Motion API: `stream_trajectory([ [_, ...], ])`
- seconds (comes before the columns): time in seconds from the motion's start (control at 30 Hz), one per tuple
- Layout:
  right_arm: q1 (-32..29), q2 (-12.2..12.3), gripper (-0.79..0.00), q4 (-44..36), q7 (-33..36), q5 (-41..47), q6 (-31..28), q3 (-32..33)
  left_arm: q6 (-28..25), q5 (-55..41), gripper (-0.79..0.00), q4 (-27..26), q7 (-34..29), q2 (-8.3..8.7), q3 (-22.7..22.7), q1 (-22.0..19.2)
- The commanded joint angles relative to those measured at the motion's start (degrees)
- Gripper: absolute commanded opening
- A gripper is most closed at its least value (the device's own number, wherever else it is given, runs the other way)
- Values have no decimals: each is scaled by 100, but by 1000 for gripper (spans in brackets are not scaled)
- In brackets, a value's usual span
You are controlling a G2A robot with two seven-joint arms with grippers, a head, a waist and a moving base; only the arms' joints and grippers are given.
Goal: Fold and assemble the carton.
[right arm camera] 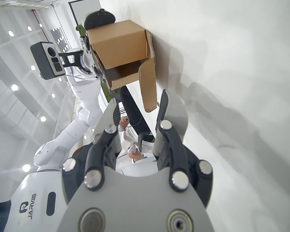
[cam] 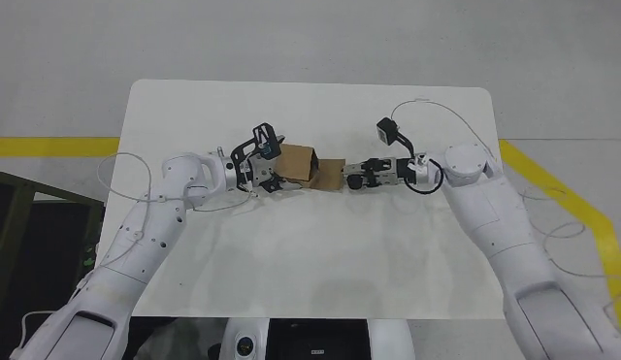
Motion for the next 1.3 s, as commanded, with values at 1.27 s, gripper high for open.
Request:
stream_trajectory([
  [1.27,371,-15,-462,365,153,120,-632,45,26,40,0,-7,-4,5,-50,38],
])
